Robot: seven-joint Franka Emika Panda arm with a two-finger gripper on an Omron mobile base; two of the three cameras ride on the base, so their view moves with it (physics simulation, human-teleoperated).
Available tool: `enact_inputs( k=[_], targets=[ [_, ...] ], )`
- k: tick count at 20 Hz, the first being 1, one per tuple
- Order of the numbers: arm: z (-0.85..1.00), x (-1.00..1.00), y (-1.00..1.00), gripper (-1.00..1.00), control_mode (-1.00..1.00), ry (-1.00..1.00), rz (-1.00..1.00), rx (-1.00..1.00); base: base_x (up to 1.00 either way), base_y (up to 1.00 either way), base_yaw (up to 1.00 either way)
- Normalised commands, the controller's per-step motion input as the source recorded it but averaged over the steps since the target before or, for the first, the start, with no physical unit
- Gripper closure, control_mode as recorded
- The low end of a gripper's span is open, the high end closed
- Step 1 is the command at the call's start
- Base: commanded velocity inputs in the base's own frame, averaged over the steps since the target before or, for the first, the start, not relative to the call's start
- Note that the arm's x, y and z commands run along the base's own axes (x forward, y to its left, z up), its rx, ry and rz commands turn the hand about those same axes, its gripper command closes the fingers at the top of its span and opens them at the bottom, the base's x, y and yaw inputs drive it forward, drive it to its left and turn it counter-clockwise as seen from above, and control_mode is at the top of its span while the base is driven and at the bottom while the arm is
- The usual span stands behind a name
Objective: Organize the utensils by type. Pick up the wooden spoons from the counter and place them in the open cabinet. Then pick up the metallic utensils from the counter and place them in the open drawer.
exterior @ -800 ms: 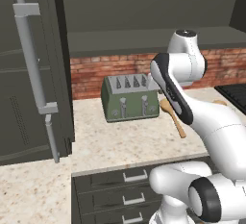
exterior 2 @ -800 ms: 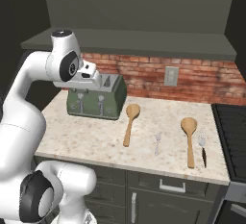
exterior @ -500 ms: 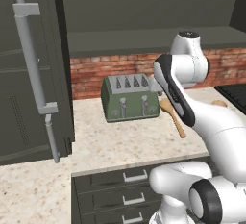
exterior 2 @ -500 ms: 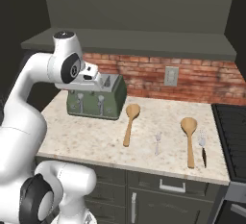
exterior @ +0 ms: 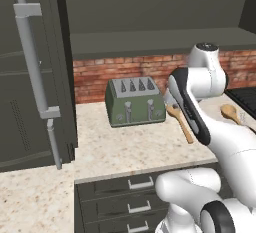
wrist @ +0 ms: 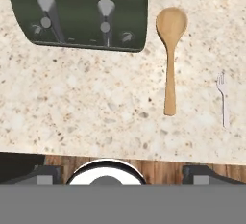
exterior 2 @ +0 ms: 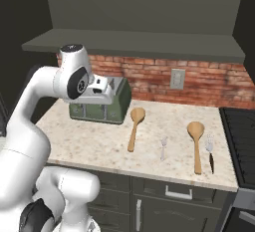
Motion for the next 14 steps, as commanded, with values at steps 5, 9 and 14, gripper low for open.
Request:
enact_inputs(
  k=[5, 9, 14],
  targets=[
    [-0.4, -0.07, -0.31, -1.0, -1.0, -0.11, 0.09, -0.05, 0.0, 0.0, 0.0],
    [-0.47, 0.0, -0.36, -1.0, -1.0, -0.14, 0.12, -0.1, 0.0, 0.0, 0.0],
    [-0.48, 0.04, -0.27, -1.0, -1.0, -0.2, 0.1, -0.14, 0.0, 0.0, 0.0]
  ],
)
